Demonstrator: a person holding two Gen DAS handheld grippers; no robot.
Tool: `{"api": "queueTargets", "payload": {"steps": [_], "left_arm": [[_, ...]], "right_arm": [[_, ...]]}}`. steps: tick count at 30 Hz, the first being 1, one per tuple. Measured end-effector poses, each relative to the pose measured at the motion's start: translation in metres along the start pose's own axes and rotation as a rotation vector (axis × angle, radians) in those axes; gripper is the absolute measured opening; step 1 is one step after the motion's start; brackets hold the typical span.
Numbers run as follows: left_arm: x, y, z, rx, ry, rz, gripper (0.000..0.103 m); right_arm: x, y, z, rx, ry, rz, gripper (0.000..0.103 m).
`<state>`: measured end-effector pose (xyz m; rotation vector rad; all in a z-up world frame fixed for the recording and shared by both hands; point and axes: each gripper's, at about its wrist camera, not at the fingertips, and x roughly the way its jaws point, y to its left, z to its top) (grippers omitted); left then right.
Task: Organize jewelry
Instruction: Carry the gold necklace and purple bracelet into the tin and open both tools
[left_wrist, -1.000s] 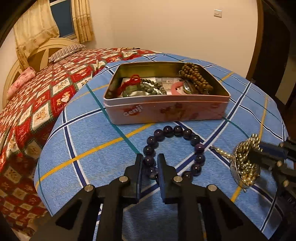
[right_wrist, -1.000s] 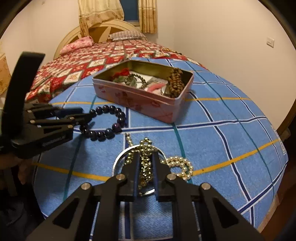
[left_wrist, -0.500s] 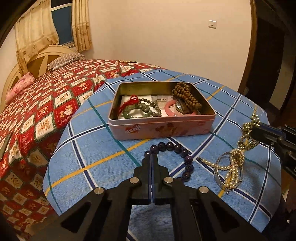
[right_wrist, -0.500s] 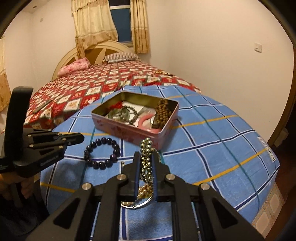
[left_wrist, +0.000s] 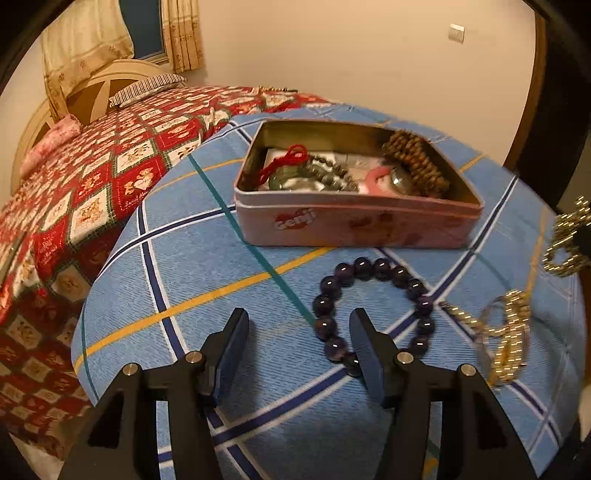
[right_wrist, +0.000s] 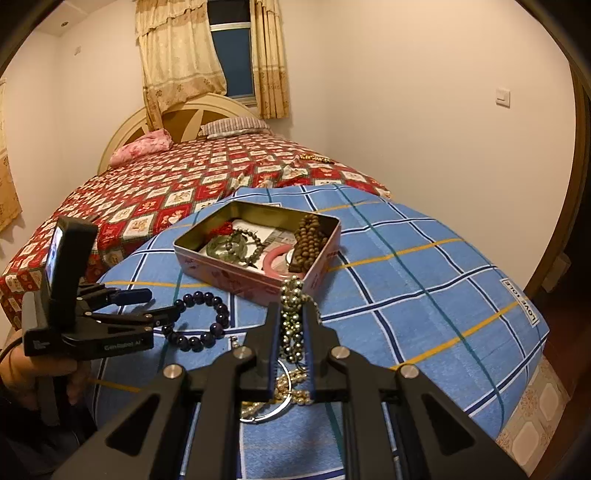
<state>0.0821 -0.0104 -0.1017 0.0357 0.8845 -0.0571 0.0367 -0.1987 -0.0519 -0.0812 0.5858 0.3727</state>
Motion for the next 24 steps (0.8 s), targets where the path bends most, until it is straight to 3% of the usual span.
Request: {"api": "queueTargets", "payload": {"steps": [4,6,8,12,24], "left_arm": [[0.006,-0.007,0.004,0.035,0.009,0.006,0.055],[0.008,-0.013,0.006,0.059,0.015,-0.014,0.039],[0.009,-0.018,0.008,0.071,0.025,-0.044,0.013],[-0.001,-0.021,0.007,0.079,0.021,-0.074,0.013],[-0.076,-0.014,0.038,0.095,-0.158,-0.079,0.013]], "right_arm": [[0.005,-0.003,-0.003,0.012,0.008,-0.002,0.013],[0.008,-0.005,-0.004,0.02,0.014,0.002,0.013],[0.01,-0.006,-0.004,0.024,0.015,0.007,0.013],[0.004,-0.004,0.003,0.012,-0.01,0.012,0.013],[-0.007,-0.007,0.022,-0.003,-0.053,0.01,0.013]]}}
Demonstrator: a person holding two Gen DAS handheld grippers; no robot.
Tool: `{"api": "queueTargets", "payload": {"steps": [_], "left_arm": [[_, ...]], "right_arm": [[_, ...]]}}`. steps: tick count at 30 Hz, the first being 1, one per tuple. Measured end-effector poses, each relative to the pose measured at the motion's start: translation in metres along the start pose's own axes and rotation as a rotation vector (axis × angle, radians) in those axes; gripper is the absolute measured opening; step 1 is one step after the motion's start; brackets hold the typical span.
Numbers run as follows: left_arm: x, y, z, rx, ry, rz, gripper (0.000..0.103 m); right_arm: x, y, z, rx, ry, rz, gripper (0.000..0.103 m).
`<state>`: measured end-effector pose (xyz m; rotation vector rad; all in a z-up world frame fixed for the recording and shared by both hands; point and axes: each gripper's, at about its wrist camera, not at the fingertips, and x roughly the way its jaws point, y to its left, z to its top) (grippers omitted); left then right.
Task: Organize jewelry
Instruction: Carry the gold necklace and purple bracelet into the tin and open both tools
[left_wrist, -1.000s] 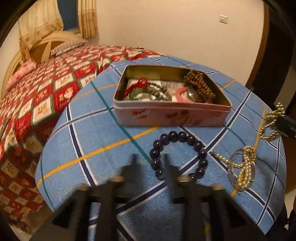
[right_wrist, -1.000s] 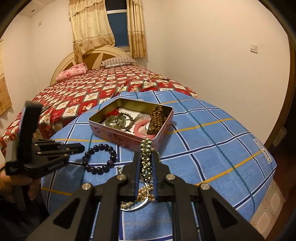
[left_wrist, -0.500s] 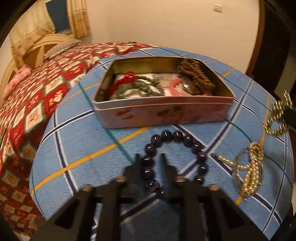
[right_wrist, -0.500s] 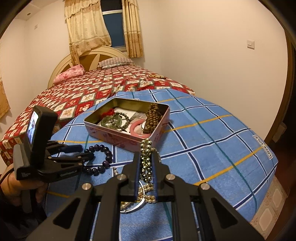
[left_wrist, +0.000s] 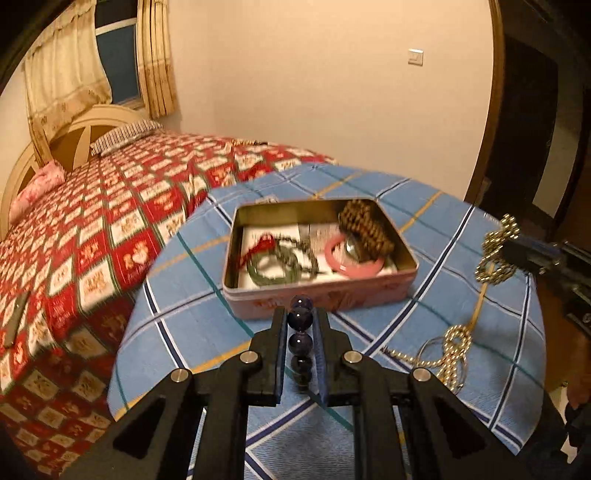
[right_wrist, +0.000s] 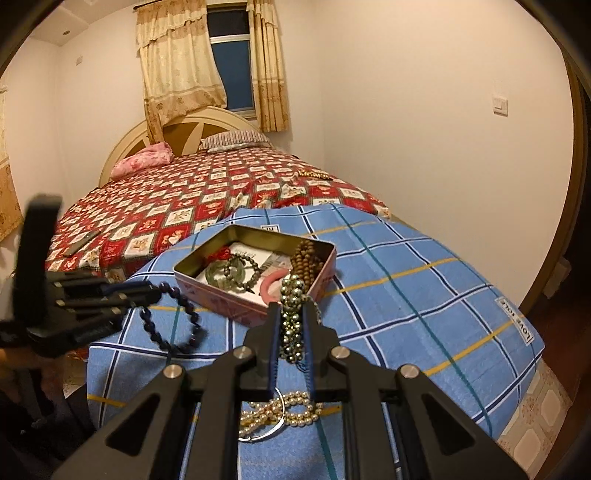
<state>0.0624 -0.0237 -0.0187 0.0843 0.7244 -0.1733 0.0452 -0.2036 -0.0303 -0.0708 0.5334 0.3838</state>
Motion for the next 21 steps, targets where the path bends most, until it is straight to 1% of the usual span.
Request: {"api": "queueTargets", "payload": {"steps": [5,8,16,21], "left_arm": [[-0.008,0.008,0.012,-0.003,-0.028,0.02,0.013],[-0.01,0.012,0.019,-0.007,-0.038,0.018,0.013],[-0.016,0.01,0.039,0.023,-0.075,0.023,0.013],[-0.017,0.017,0.054,0.034,-0.095,0.034,0.013]], "right_arm": [[0.003,0.0,0.01,-0.009,-0.01,0.009,0.013],[0.007,0.0,0.015,-0.014,-0.009,0.012,0.013],[0.018,-0.001,0.024,-0.015,0.0,0.026,0.013],[0.028,0.001,0.031,-0.026,0.008,0.036,0.013]]}}
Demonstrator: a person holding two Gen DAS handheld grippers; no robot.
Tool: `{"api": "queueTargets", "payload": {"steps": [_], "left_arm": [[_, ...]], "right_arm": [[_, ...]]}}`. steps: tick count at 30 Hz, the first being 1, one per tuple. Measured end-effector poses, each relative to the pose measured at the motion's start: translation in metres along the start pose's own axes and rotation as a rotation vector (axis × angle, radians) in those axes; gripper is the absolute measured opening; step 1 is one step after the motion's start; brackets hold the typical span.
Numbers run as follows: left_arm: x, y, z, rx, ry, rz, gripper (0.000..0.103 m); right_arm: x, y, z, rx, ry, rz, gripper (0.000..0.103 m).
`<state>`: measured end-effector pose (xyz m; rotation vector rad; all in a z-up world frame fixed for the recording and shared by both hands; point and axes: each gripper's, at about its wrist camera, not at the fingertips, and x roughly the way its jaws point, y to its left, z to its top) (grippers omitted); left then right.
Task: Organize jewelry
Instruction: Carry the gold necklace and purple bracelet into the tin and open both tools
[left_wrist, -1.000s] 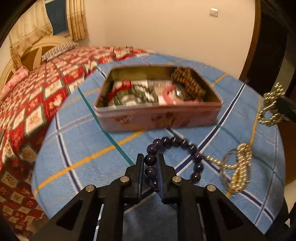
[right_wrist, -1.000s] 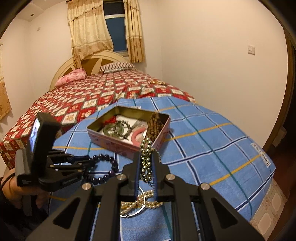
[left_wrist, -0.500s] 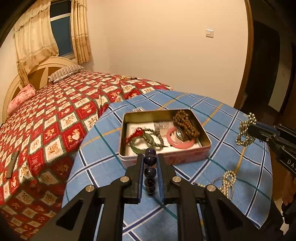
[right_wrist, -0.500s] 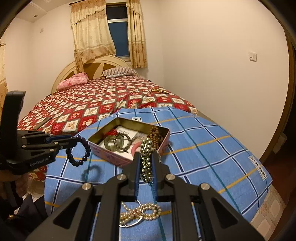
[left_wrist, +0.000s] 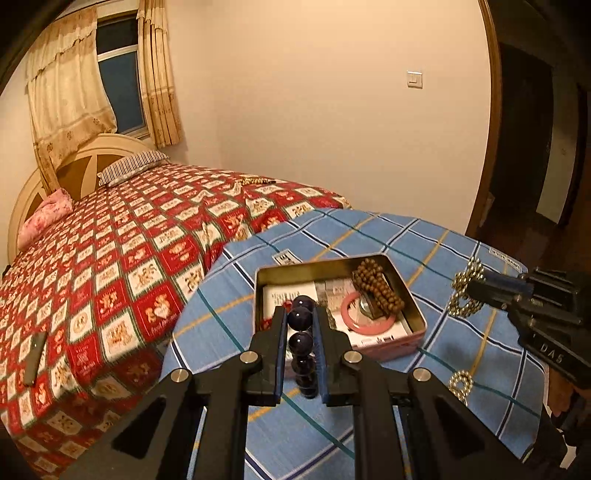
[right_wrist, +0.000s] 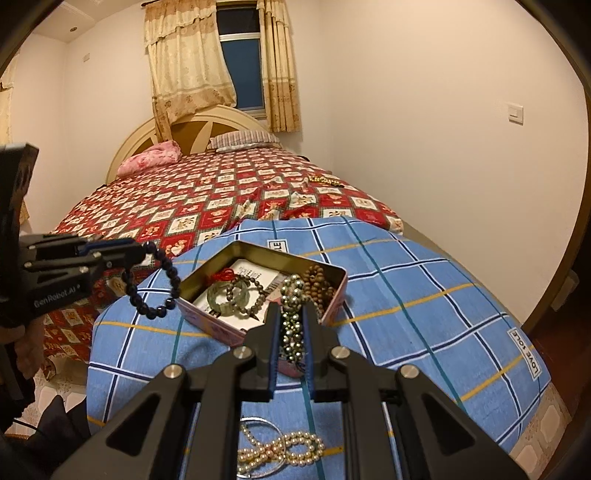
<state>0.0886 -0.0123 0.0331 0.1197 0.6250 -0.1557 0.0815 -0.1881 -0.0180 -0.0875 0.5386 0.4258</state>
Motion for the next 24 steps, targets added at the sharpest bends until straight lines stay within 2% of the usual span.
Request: {"api": "queueTargets", "payload": {"steps": [12,24], "left_arm": [[0.024,0.005,0.025,0.027,0.004,0.023,0.013],[0.053,0.0,0.039,0.032,0.025,0.024,0.013]], "right_arm": [[0.026,0.01,0.019,-0.041,0.019,0.02,0.013],[0.057,0.011,0.035,-0.049,0.04,0.004,0.013]]}}
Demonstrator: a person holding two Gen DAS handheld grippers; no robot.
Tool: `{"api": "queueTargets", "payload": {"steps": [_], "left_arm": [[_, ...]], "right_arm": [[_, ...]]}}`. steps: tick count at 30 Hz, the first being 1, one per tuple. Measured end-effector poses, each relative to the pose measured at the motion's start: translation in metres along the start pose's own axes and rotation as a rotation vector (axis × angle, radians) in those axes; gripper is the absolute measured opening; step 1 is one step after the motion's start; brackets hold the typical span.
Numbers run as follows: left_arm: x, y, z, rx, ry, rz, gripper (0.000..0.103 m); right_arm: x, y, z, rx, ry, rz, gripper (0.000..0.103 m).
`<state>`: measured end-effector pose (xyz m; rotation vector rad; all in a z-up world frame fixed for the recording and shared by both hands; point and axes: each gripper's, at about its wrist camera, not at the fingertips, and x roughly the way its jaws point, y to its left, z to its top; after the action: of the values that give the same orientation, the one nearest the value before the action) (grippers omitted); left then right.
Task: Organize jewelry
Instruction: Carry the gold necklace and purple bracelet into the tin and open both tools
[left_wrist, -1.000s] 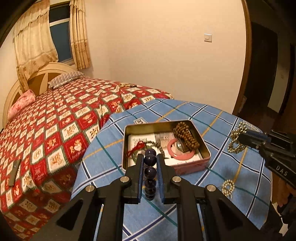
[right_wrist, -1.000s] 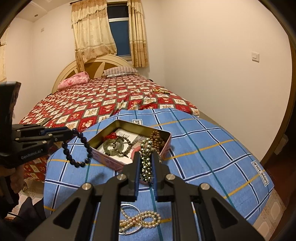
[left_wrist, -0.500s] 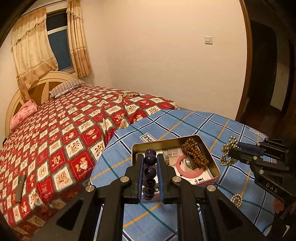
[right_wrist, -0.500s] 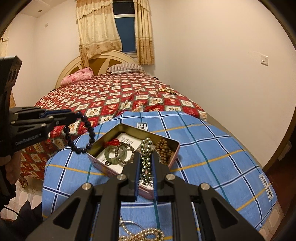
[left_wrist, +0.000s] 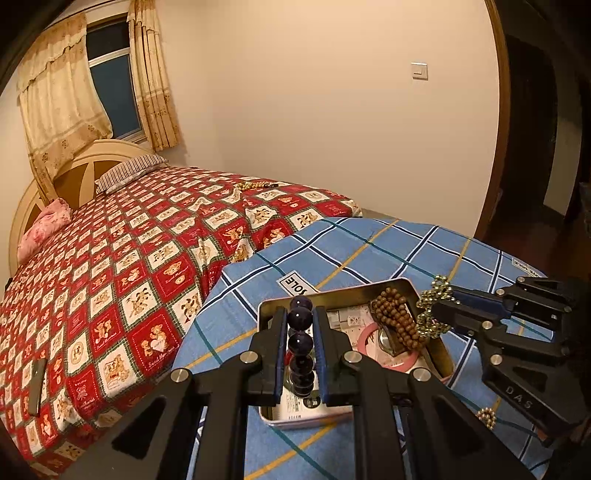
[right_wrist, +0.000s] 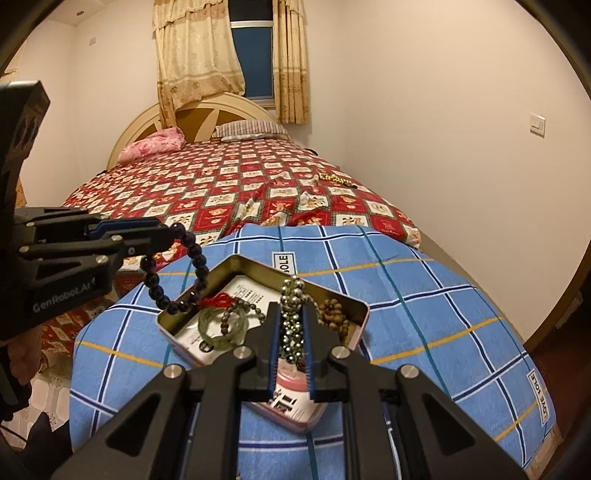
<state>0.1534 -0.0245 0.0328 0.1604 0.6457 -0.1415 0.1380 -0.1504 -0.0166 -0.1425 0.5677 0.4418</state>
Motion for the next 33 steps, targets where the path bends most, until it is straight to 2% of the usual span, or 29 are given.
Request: {"api": "queueTargets", "payload": {"steps": [11,33], "left_arm": [[0.026,-0.002,0.007,0.011,0.026,0.01,0.013],[0.067,-0.001,-0.003,0.013,0.098,0.031,0.013]], "right_arm": [[0.032,-0.006,0.009,-0.013,0.043,-0.021,0.013],[0.074,-0.007,0.001,-0.034,0.136,-0.042,0.013]]}}
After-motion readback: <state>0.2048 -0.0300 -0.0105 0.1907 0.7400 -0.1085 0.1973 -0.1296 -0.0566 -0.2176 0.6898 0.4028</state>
